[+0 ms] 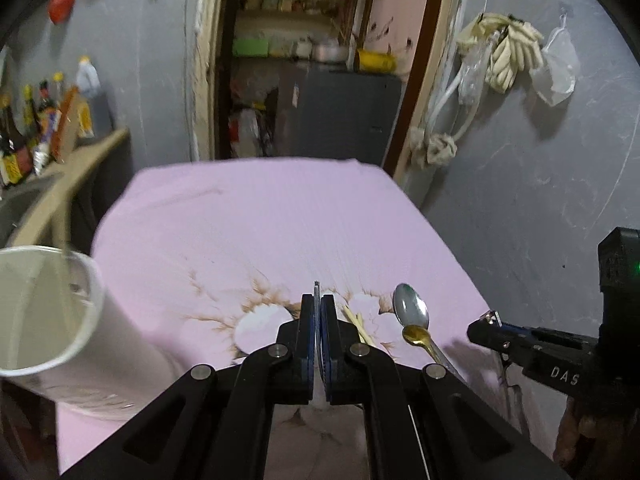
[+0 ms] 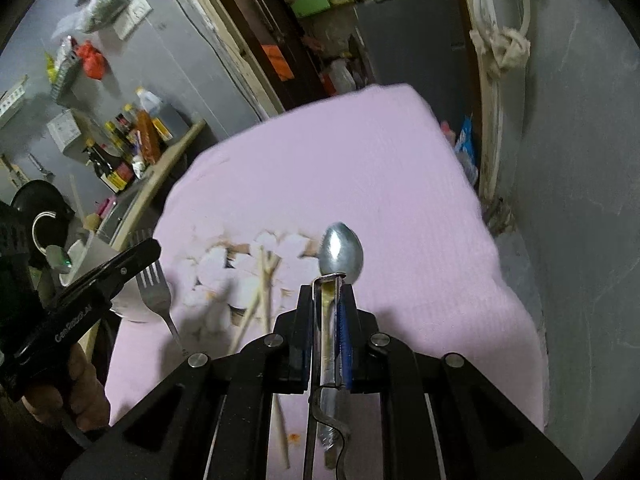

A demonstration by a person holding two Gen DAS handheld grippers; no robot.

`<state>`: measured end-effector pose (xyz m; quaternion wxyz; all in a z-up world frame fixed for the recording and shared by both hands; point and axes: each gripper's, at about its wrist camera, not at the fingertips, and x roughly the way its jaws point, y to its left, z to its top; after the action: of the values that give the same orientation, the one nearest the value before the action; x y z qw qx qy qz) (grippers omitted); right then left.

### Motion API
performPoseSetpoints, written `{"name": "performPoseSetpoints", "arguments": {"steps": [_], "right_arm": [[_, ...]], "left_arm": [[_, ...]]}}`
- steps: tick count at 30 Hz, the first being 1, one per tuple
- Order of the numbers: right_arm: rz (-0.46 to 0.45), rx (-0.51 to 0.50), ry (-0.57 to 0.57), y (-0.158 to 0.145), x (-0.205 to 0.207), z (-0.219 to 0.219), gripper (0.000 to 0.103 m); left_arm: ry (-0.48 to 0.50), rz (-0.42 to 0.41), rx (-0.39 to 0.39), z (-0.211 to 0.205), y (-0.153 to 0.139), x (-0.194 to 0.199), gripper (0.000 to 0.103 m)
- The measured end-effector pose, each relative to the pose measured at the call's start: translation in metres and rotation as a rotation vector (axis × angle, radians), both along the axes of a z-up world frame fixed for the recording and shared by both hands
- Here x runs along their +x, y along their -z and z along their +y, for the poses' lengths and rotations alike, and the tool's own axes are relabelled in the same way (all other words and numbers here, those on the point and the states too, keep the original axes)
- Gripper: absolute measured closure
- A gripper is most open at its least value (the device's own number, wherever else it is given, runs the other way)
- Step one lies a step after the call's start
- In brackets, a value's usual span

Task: Organize utensils
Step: 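Grasp the steel peeler with the right tool while the left tool grasps the steel fork, then lift and carry the peeler with the right tool while the left tool carries the fork to the holder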

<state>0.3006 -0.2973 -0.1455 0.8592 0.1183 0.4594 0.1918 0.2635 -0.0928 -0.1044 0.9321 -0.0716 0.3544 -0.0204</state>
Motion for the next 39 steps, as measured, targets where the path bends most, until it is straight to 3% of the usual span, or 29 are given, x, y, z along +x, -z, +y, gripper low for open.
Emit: {"name": "performPoseSetpoints", "arguments": {"steps": [15, 26, 33, 39], "right_arm": [[-0.224, 0.076, 0.065, -0.071, -0.049, 0.011, 0.092], [-0.436, 0.142, -0.037, -0.130, -0.055, 0.104, 0.092], [-0.517, 0.277, -0.073, -0.156, -0.037, 0.159, 0.092], [-0.601, 0.369, -0.087, -0.170, -0.019, 0.211, 0.092]], "left_arm": [[-0.011, -0.135, 0.032, 0.033, -0.061, -0.058, 0.100], [-0.089, -0.199, 0.034, 0.110, -0.108, -0.097, 0.100], [-0.224, -0.230, 0.019, 0.178, -0.136, -0.117, 0.100], [-0.339, -0.281, 0.079, 0.218, -0.157, -0.125, 0.100]]}}
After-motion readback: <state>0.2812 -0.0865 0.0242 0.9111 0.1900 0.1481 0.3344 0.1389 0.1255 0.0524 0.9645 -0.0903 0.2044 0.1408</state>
